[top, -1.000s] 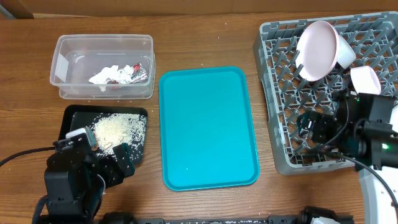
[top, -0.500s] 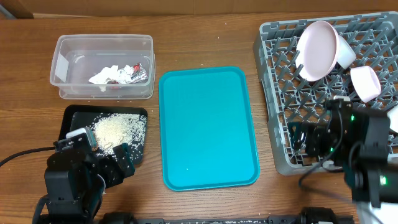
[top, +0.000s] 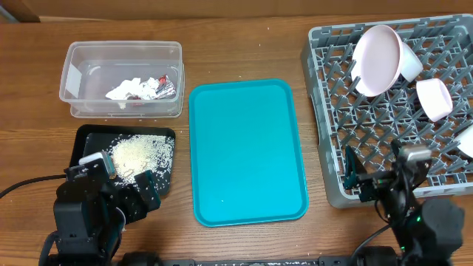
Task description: Sort waste into correct bins and load items into the dishwasher
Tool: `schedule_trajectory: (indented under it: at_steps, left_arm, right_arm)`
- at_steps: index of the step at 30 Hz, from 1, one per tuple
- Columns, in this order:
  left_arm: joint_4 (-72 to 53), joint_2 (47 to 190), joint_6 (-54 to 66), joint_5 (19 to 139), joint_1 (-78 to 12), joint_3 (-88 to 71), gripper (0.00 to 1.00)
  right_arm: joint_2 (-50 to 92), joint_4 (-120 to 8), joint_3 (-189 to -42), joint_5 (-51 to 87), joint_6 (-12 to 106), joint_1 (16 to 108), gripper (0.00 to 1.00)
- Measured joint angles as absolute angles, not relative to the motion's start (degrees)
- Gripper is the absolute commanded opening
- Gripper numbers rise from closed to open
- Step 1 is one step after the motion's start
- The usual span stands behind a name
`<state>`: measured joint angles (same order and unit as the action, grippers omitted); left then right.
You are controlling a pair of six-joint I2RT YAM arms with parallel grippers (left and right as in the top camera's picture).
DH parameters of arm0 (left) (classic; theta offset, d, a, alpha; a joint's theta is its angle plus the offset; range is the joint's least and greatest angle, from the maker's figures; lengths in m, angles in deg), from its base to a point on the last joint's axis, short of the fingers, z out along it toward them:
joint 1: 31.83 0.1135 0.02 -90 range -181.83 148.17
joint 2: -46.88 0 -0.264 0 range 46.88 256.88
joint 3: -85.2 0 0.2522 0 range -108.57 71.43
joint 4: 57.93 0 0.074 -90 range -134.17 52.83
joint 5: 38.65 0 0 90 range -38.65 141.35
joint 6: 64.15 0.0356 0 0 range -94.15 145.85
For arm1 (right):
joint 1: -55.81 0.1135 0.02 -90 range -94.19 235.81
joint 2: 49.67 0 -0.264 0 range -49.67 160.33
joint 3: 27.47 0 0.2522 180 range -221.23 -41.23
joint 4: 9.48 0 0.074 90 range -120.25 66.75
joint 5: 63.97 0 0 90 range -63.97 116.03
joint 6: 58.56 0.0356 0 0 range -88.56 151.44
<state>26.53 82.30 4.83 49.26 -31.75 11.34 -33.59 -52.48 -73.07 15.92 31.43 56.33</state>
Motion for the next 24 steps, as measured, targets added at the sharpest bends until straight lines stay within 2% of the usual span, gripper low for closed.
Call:
schedule_trajectory:
  at_steps: [6, 12, 18, 24]
  left_arm:
    - [26.5, 82.3, 4.8, 49.3, -31.8, 11.4, 1.00]
    - [26.5, 82.3, 4.8, 49.3, -31.8, 11.4, 1.00]
    - [26.5, 82.3, 4.8, 49.3, -31.8, 11.4, 1.00]
    - [26.5, 82.3, 4.8, 49.3, -31.8, 11.4, 1.00]
  right_arm:
    - [-41.9, -35.9, -59.3, 15.7, 31.5, 56.3, 1.00]
    - [-46.5, -24.6, -50.2, 15.8, 31.4, 56.3, 1.00]
    - [-48.8, -18.6, -45.5, 16.7, 31.4, 56.3, 1.00]
    - [-48.8, -18.2, -42.6, 19.1, 31.4, 56.3, 1.00]
